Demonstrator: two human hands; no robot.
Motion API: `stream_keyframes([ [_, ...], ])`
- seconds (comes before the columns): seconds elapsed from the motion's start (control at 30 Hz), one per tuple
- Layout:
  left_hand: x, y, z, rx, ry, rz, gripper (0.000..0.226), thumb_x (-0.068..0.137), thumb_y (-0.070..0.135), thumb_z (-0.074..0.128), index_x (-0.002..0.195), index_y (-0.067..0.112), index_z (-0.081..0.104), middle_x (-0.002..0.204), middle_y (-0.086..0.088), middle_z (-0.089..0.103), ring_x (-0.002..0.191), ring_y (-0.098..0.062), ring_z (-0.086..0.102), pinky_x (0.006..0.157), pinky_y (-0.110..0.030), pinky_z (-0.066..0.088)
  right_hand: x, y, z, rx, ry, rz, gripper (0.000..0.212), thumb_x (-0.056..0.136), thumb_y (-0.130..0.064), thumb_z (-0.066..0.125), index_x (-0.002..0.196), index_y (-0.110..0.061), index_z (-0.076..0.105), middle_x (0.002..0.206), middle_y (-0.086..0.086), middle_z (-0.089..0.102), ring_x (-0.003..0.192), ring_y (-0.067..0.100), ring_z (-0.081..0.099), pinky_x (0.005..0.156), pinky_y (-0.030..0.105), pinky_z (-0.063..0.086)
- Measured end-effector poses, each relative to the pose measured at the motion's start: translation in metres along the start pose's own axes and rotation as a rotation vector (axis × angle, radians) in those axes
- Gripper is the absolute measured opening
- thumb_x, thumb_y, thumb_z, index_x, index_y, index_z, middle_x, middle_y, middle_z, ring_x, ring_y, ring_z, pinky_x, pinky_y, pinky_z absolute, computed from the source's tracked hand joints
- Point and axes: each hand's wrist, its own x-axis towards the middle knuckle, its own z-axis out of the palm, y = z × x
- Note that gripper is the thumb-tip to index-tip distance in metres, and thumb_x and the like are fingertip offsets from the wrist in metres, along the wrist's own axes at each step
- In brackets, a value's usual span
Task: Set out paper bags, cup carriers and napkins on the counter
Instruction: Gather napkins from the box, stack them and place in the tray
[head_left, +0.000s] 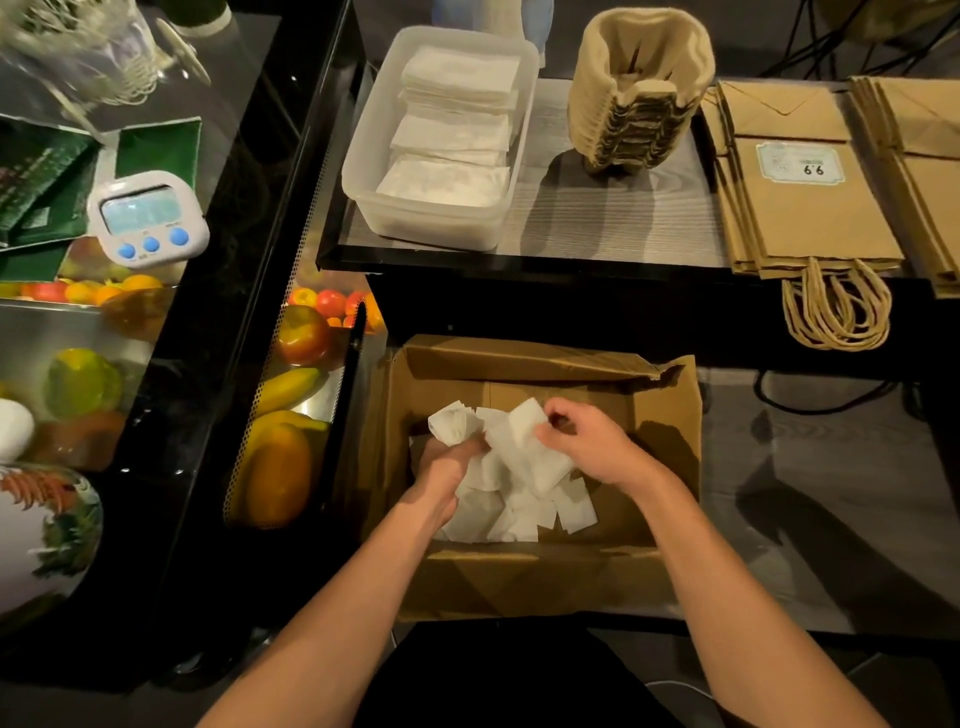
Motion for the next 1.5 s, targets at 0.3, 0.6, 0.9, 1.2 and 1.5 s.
stream_keyframes([
  [0.3,-0.008,0.001,-0.004,-0.223,-0.166,-0.054,0.036,0.089,0.017,0.077,0.124,0.011,0.067,0.117,-0.018,0.074,0.11,-0.038,0.07,0.098,-0.054,0.055,-0.001,0.003,0.016,-0.148,0.045,0.087,0.015,0.106,-0.035,0.049,0.121,-0.034,0.052,0.115,-0.01,0.06,0.09,0.011,0.06,0.066,0.025,0.049],
  [0.6,-0.021,-0.002,0.009,-0.248,-0.19,-0.1,0.023,0.093,0.019,0.071,0.115,0.012,0.07,0.104,-0.014,0.078,0.098,-0.034,0.072,0.08,-0.045,0.058,-0.009,0.005,0.041,0.525,0.302,0.186,0.046,0.1,-0.025,0.063,0.143,-0.03,0.05,0.143,-0.002,0.055,0.114,0.014,0.06,0.08,0.031,0.06],
  [0.9,-0.029,-0.003,0.017,-0.279,-0.269,-0.139,0.019,0.101,0.026,0.059,0.104,0.013,0.073,0.095,-0.012,0.078,0.087,-0.031,0.072,0.071,-0.04,0.057,-0.014,0.007,0.048,0.437,0.419,0.047,0.034,0.1,-0.025,0.062,0.133,-0.032,0.055,0.125,-0.01,0.063,0.109,0.008,0.063,0.068,0.02,0.058],
  [1.2,-0.042,-0.008,0.031,-0.318,-0.276,-0.106,0.02,0.1,0.022,0.055,0.113,0.015,0.068,0.095,-0.013,0.076,0.091,-0.032,0.067,0.079,-0.044,0.054,-0.017,0.011,0.061,0.43,0.375,0.305,0.064,0.102,-0.039,0.058,0.157,-0.025,0.03,0.138,-0.003,0.052,0.111,0.015,0.058,0.09,0.036,0.058],
  [1.5,-0.045,-0.01,0.041,-0.346,-0.307,-0.06,0.031,0.104,0.035,0.048,0.119,0.016,0.068,0.101,-0.012,0.076,0.096,-0.031,0.067,0.079,-0.042,0.053,-0.026,0.021,0.033,0.348,0.404,0.185,0.048,0.1,-0.045,0.058,0.138,-0.016,0.055,0.125,0.001,0.063,0.111,0.017,0.063,0.068,0.023,0.056],
])
